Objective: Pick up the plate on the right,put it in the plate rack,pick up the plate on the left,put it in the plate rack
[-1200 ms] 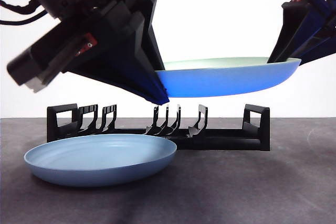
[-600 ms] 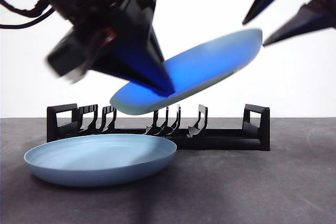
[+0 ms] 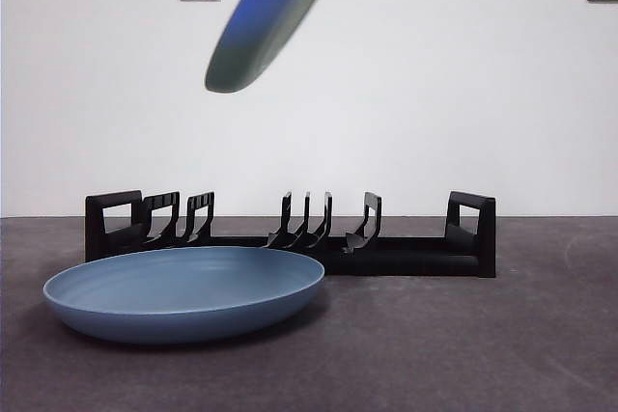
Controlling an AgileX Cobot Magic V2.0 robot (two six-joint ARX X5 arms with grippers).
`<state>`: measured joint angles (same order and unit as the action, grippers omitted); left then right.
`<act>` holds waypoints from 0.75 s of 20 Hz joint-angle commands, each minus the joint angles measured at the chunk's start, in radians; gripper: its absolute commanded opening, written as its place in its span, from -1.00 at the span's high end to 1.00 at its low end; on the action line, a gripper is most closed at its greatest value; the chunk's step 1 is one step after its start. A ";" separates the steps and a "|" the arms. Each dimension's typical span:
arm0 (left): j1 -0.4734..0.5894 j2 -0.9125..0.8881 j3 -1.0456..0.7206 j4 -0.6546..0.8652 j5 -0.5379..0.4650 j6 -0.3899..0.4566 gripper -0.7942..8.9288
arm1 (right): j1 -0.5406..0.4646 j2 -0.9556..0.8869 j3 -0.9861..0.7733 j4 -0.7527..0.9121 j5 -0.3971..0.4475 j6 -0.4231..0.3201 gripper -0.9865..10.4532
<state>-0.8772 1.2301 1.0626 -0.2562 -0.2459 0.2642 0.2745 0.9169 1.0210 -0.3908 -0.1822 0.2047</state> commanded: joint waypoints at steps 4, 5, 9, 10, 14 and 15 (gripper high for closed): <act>0.283 -0.003 0.012 0.017 0.316 -0.198 0.85 | -0.001 -0.004 0.000 -0.045 0.010 -0.039 0.44; 0.332 -0.003 0.012 0.017 0.373 -0.221 0.85 | -0.001 -0.001 0.000 -0.053 0.010 -0.042 0.44; 0.534 0.005 0.012 0.049 0.671 -0.311 0.85 | -0.001 0.006 0.000 -0.067 0.010 -0.041 0.44; 0.573 0.010 0.012 0.063 0.739 -0.333 0.85 | 0.000 0.006 0.000 -0.066 0.009 -0.041 0.44; 0.694 0.049 0.012 0.134 0.957 -0.412 0.85 | 0.000 0.008 0.000 -0.066 0.009 -0.040 0.44; 0.707 0.060 0.012 0.146 0.970 -0.424 0.85 | 0.000 0.009 0.000 -0.066 0.009 -0.040 0.44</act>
<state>-0.1757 1.2789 1.0737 -0.1265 0.6941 -0.1158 0.2745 0.9218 1.0210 -0.4637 -0.1749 0.1711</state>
